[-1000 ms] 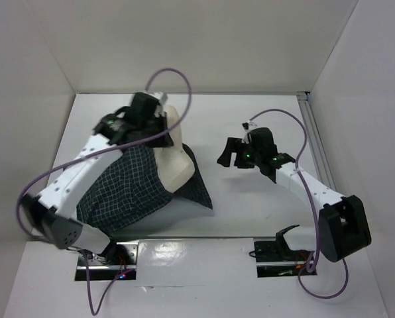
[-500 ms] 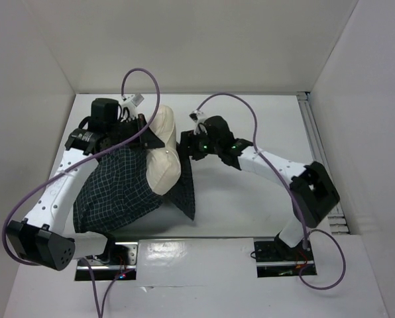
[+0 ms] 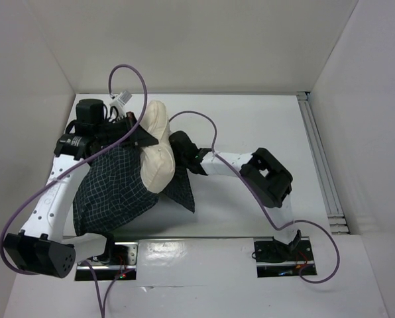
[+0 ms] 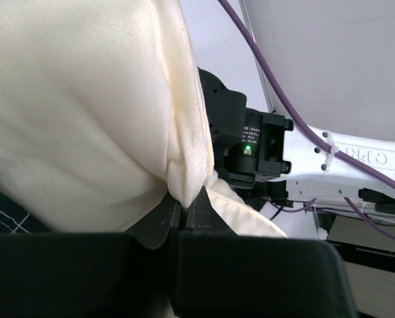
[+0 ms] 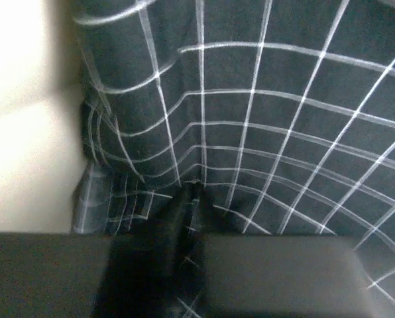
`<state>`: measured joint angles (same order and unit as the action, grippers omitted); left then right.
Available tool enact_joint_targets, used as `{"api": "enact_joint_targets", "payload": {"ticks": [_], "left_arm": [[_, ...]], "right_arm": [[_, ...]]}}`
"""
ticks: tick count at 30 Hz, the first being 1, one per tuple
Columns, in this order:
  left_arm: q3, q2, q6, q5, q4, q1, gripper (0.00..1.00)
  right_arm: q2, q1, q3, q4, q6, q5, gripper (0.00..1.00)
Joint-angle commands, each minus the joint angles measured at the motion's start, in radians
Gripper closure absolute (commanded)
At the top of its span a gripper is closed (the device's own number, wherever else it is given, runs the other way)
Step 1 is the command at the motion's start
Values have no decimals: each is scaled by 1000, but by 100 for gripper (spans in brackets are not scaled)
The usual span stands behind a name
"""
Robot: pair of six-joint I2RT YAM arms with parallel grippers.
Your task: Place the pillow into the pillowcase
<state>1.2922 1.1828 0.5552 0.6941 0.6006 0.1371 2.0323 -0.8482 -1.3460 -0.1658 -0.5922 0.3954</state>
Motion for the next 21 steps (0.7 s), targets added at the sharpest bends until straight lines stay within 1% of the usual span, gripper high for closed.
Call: {"api": "enact_joint_targets", "payload": {"ticks": [1,3,4,5,6,7,9,11,12,14,17,18,20,21], "left_arm": [[-1,-34,14,117,-111,-8,100],[-10,-34,14,117,-111,-19,100],[-20,-34,3,126,-111,-28,100],[-42,-34,-12,127,-92,-43,100],[-42,-34,-12,127,-91,-44,100],[-63,-34,-24,137,-91,-59,100],[-91,-23,-24,150,-91,-70,100],[-122,-14,-14,150,-119,-70,100],[-131,-14,-14,150,-149,-70,100],[-142,11,-14,150,-159,-79,100],[-142,31,-14,173,-159,-88,100],[-133,31,-14,182,-159,-88,100],[-133,31,-14,197,-169,-88,100],[-123,31,-5,220,-170,-88,100]], "right_arm": [[-33,9,-41,-8,-46,-171,100],[-85,44,-1,9,-35,-229,100],[-149,61,48,31,-18,-281,100],[-249,113,109,78,18,-338,100],[-250,113,110,78,19,-339,100],[-283,132,131,89,29,-354,100],[-364,195,186,126,49,-368,100],[-406,251,215,146,86,-346,100],[-423,267,238,159,95,-346,100],[-464,297,263,184,115,-346,100],[-495,307,306,171,115,-282,100],[-495,307,306,154,106,-218,100],[-477,285,306,66,77,-133,100],[-460,246,306,25,40,-60,97]]}}
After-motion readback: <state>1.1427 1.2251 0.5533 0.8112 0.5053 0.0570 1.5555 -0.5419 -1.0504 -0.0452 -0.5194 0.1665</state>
